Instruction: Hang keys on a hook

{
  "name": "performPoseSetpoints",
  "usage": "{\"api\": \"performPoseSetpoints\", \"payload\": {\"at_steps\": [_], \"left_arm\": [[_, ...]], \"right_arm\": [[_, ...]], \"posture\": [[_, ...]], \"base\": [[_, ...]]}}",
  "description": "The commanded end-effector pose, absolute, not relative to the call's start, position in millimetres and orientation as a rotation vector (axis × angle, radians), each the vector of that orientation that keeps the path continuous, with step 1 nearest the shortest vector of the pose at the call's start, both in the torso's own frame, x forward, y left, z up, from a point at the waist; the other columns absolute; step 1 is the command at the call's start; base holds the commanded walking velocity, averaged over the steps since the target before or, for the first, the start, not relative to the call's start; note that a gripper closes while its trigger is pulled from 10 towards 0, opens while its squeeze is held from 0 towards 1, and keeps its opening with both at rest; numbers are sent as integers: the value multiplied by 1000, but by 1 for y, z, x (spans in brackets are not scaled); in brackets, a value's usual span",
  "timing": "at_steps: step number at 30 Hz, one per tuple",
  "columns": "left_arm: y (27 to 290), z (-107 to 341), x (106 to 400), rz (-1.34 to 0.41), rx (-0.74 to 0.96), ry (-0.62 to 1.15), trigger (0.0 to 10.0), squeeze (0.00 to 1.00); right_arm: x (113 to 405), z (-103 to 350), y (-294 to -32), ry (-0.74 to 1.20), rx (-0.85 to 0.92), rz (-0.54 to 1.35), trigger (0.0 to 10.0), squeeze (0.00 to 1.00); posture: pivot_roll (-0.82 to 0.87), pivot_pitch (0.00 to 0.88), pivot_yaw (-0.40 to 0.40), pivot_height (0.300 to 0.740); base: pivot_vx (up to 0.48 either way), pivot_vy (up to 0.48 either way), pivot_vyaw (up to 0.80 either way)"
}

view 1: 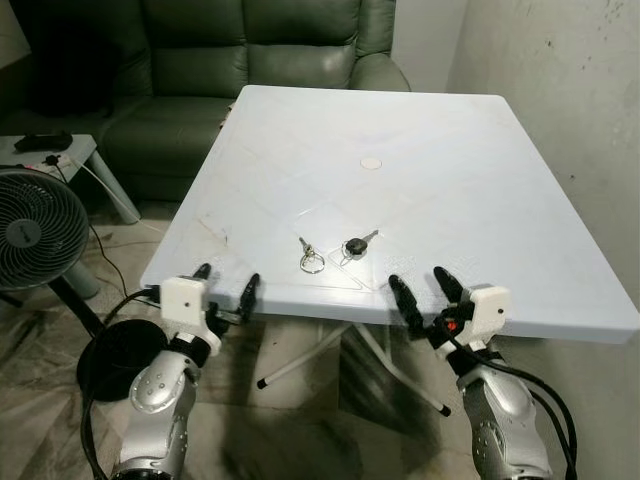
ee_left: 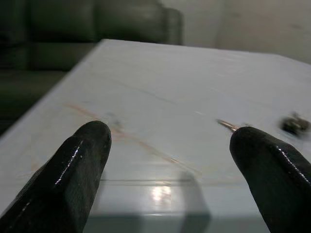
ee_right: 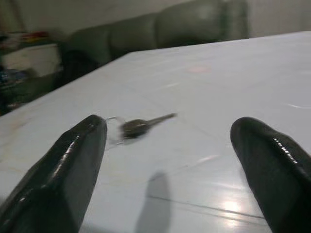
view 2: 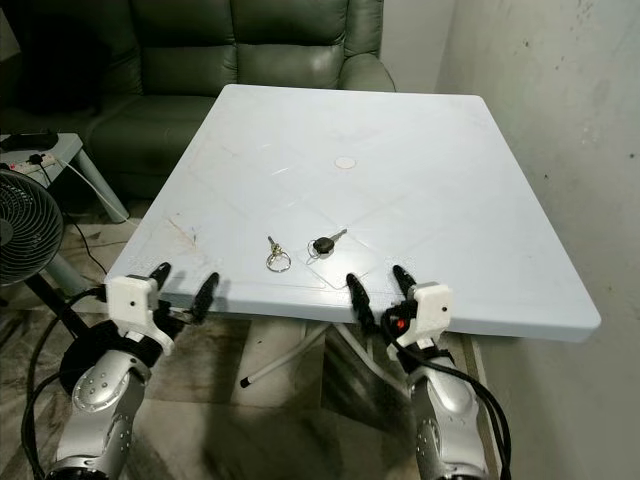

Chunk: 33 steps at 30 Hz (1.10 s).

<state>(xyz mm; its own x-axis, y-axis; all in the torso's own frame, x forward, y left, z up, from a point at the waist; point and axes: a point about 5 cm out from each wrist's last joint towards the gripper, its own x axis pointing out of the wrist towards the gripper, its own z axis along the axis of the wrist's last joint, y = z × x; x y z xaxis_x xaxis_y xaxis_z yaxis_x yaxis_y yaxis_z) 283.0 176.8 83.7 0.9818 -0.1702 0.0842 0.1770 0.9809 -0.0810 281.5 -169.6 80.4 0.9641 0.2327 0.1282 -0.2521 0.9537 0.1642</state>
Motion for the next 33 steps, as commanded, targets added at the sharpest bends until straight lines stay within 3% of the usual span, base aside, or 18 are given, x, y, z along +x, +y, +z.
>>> {"api": "performPoseSetpoints", "payload": {"at_steps": [1, 7, 20, 33], "left_arm": [[182, 87, 287, -116, -109, -77, 10000, 0], [187, 87, 290, -33, -116, -77, 10000, 0], [186, 88, 296, -37, -143, -69, 10000, 0], [185, 89, 300, -29, -170, -60, 10000, 0]], "right_arm": [[284, 76, -175, -74, 155, 165, 10000, 0], [286, 72, -177, -34, 123, 64, 10000, 0], [286, 72, -174, -39, 52, 24, 10000, 0], [287, 76, -172, -49, 55, 23, 10000, 0]], "posture": [[67, 0, 7, 740], [58, 0, 7, 740], [43, 0, 14, 740], [43, 0, 10, 740]], "base": [[0, 0, 0], [0, 0, 0], [0, 0, 0], [0, 431, 0]]}}
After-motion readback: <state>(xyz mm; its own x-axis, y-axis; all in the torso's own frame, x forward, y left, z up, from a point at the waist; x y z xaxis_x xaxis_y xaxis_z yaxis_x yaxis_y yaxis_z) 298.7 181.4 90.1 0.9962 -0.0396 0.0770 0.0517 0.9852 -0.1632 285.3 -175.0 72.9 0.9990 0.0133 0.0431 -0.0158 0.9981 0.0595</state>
